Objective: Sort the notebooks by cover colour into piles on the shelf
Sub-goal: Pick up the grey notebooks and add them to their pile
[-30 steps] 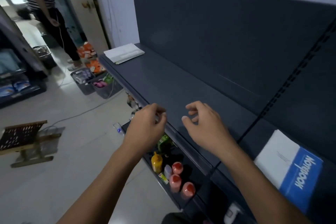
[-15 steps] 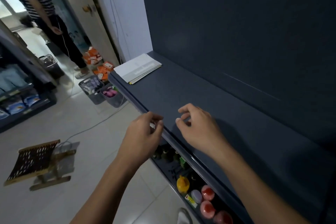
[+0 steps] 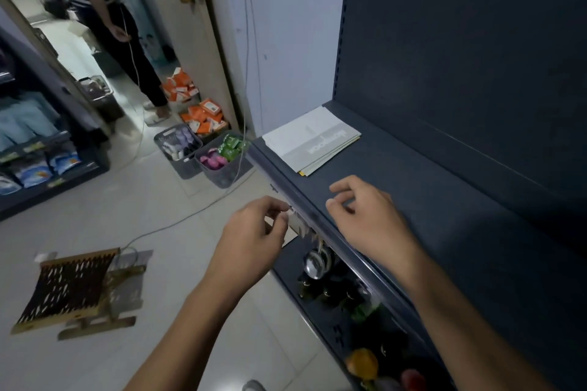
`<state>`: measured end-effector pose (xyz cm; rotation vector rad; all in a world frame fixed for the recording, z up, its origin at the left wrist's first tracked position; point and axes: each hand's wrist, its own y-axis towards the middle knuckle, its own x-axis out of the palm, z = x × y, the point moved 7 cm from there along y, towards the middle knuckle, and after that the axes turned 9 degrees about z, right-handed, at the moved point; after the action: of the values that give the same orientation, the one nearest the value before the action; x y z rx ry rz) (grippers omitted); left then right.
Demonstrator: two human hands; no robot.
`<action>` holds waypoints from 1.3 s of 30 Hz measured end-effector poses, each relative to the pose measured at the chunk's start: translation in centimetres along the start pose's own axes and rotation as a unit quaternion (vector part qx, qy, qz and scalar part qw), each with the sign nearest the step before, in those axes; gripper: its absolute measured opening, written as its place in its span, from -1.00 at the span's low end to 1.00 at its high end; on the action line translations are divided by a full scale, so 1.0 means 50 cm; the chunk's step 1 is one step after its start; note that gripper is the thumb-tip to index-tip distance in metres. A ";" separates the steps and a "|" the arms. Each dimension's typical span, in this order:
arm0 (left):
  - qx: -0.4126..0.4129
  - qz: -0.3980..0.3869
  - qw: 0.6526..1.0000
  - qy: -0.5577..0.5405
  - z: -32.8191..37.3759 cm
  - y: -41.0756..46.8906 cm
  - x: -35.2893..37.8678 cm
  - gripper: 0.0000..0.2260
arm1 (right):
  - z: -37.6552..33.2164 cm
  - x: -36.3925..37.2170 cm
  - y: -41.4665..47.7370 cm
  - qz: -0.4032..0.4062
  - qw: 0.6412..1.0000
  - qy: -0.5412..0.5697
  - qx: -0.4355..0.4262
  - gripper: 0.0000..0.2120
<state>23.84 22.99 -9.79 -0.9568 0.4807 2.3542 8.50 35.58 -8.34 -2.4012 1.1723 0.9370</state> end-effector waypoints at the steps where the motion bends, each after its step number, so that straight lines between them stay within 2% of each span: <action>1: 0.007 -0.004 1.000 -0.001 -0.015 0.027 -0.013 -0.87 | -0.011 0.017 0.013 0.007 1.000 0.001 0.010 -0.82; 9: 0.062 -0.059 0.996 -0.012 -0.060 0.207 -0.043 -0.90 | -0.065 0.091 0.088 0.074 0.995 0.023 0.063 -0.84; 15: 0.126 -0.111 0.986 -0.015 -0.043 0.345 0.014 -0.89 | -0.039 0.102 0.197 0.114 0.983 0.021 0.140 -0.81; 23: 0.160 -0.143 0.977 -0.022 -0.028 0.540 0.081 -0.88 | 0.006 0.094 0.349 0.151 0.966 -0.022 0.210 -0.77; 31: 0.197 -0.158 0.967 0.037 -0.019 0.661 0.182 -0.86 | 0.067 0.107 0.383 0.172 0.927 -0.034 0.332 -0.75; 35: 0.195 -0.200 0.957 0.083 -0.028 0.690 0.234 -0.78 | 0.085 0.144 0.386 0.165 0.903 -0.006 0.397 -0.68; 39: 0.190 -0.204 0.957 0.081 -0.026 0.718 0.250 -0.79 | 0.082 0.184 0.392 0.165 0.879 0.001 0.446 -0.59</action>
<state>-4.71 -1.47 -15.45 -0.9608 0.6952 1.7432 -4.51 20.25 -17.41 -1.4816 1.5886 0.3197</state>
